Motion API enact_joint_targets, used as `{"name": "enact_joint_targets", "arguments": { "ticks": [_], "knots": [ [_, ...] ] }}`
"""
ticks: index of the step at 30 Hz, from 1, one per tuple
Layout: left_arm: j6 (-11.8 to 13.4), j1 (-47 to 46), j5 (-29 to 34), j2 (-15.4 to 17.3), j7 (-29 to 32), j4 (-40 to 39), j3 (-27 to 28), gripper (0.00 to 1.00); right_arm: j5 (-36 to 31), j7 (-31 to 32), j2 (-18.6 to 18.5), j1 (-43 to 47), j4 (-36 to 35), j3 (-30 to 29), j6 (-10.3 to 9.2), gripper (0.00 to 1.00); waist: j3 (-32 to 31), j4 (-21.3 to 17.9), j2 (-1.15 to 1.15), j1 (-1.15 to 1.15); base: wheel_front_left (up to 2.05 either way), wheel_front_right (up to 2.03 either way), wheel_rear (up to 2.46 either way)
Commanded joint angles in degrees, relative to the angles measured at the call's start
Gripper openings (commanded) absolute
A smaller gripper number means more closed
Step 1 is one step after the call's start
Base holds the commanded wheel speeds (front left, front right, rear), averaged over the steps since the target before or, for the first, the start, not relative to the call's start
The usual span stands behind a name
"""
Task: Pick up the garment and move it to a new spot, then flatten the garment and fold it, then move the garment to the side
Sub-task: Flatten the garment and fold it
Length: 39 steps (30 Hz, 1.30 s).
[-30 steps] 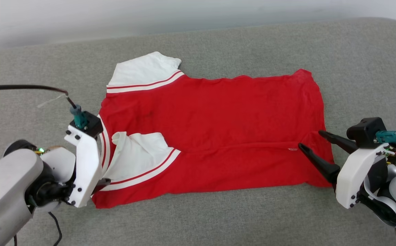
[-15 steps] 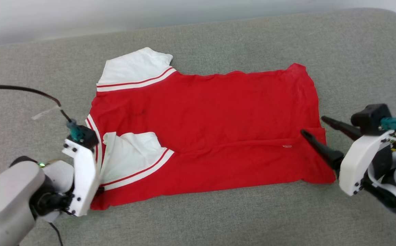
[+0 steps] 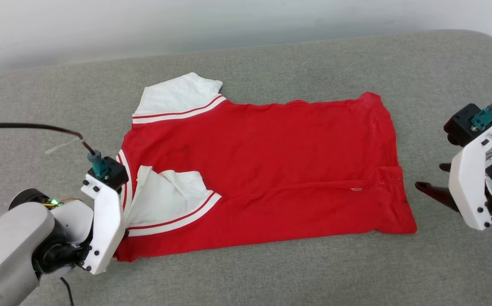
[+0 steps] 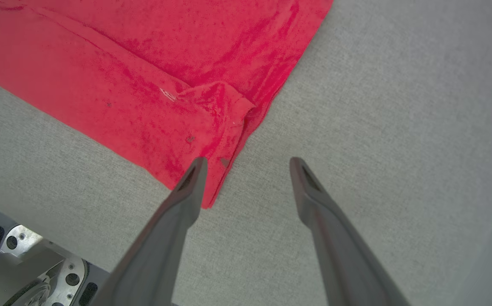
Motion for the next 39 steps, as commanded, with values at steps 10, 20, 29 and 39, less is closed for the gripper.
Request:
{"name": "enact_joint_targets", "arguments": {
  "ticks": [10,20,29,39],
  "knots": [
    [1.09,-1.53,1.64,-0.84,-0.08,-3.61,-0.20,0.00,5.10,3.00,5.36,-0.38,10.61,4.35,-0.04,1.00,2.81,1.84,0.00,0.00,0.00,0.00,0.00],
    [1.18,-0.78,1.90,-0.77,-0.70,-3.56,-0.63,0.00,7.37,-1.89,12.18,3.31,18.38,9.35,-0.02,0.30,3.71,2.00,0.00,0.00,0.00,0.00,0.00],
    [1.36,2.11,-0.29,0.93,-1.93,-4.43,-0.20,0.00,10.65,-8.23,5.55,-0.01,13.20,8.64,-0.04,0.00,-1.07,0.98,0.00,0.00,0.00,0.00,0.00],
    [3.53,7.98,-2.34,4.98,-2.79,-10.83,-1.31,0.00,13.65,-10.80,-4.28,5.66,3.90,10.41,-0.05,0.00,-2.95,0.46,0.00,0.00,0.00,0.00,0.00]
  ]
}}
